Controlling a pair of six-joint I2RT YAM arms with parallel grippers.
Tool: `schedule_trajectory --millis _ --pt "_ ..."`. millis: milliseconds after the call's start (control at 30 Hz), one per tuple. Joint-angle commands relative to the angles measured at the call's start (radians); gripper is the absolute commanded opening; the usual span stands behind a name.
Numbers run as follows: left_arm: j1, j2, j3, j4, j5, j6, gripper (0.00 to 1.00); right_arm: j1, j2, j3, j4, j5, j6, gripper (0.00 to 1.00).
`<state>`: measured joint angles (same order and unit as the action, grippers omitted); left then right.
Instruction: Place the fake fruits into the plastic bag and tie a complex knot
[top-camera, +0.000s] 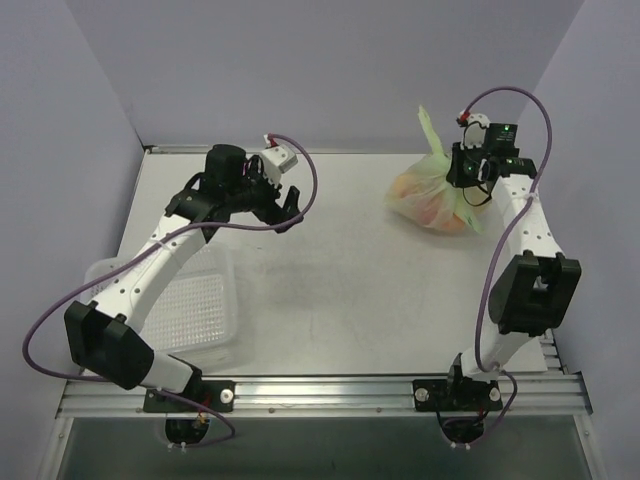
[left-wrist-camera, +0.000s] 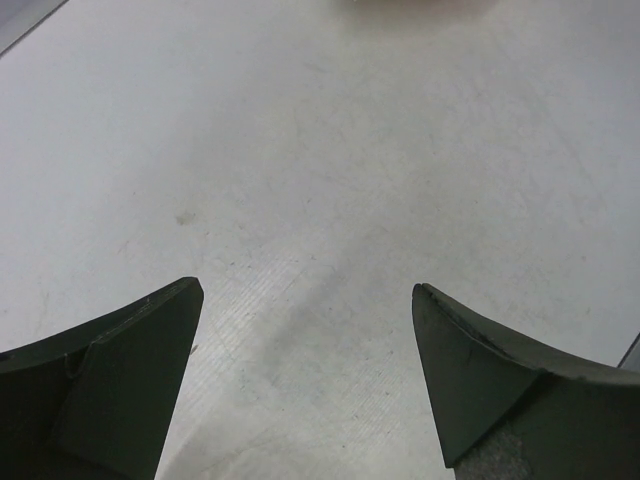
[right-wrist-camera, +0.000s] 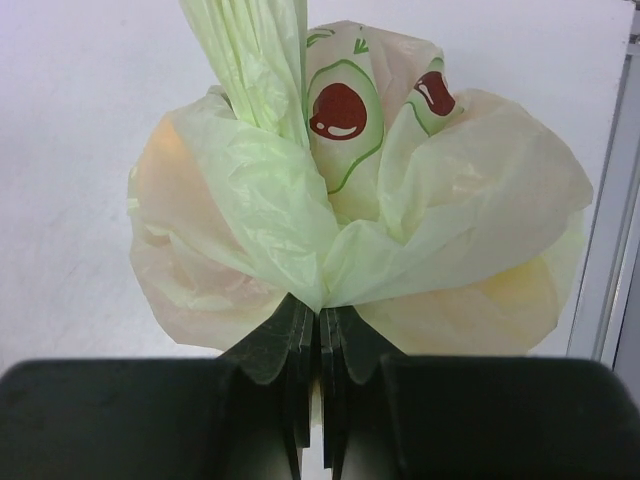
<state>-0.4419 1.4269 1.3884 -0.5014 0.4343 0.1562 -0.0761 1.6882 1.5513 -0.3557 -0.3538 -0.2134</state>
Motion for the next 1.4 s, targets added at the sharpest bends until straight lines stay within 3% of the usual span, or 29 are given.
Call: schedule_trajectory --millis 0,200,233,267,367,500,633,833,1000,1233,1367 --pt "0.020 0.058 0.080 -0.117 -0.133 -0.072 0.98 -0.042 0.137 0.111 0.054 -0.007 0.069 0.00" --pt "0.051 0.081 0.064 -0.147 -0.160 -0.080 0.97 -0.056 0.290 0.188 0.049 -0.031 0.043 0.00" --pt "0.057 0.084 0.066 -0.158 -0.154 -0.076 0.97 -0.057 0.300 0.190 0.047 -0.031 0.037 0.07" --pt "0.061 0.087 0.067 -0.172 -0.151 -0.078 0.97 -0.057 0.306 0.187 0.047 -0.033 0.037 0.34" --pt "0.080 0.093 0.076 -0.196 -0.161 -0.090 0.97 -0.060 0.268 0.178 0.040 -0.053 0.052 0.70" --pt "0.129 0.121 0.159 -0.305 -0.044 -0.080 0.97 -0.060 0.179 0.231 -0.032 -0.080 0.083 0.97" --pt "0.218 0.130 0.204 -0.359 0.029 -0.128 0.97 -0.062 0.056 0.248 -0.143 -0.103 0.082 1.00" --pt "0.299 0.050 0.155 -0.368 -0.020 -0.152 0.97 -0.060 -0.140 0.116 -0.328 -0.128 0.117 1.00" --pt "0.301 -0.086 -0.004 -0.367 -0.098 -0.162 0.98 -0.054 -0.346 -0.187 -0.344 -0.219 0.298 1.00" --pt "0.287 -0.221 -0.213 -0.361 0.012 -0.121 0.97 0.027 -0.562 -0.485 -0.339 -0.373 0.309 1.00" --pt "0.203 -0.261 -0.285 -0.348 -0.017 -0.127 0.98 0.070 -0.660 -0.592 -0.325 -0.415 0.319 1.00"
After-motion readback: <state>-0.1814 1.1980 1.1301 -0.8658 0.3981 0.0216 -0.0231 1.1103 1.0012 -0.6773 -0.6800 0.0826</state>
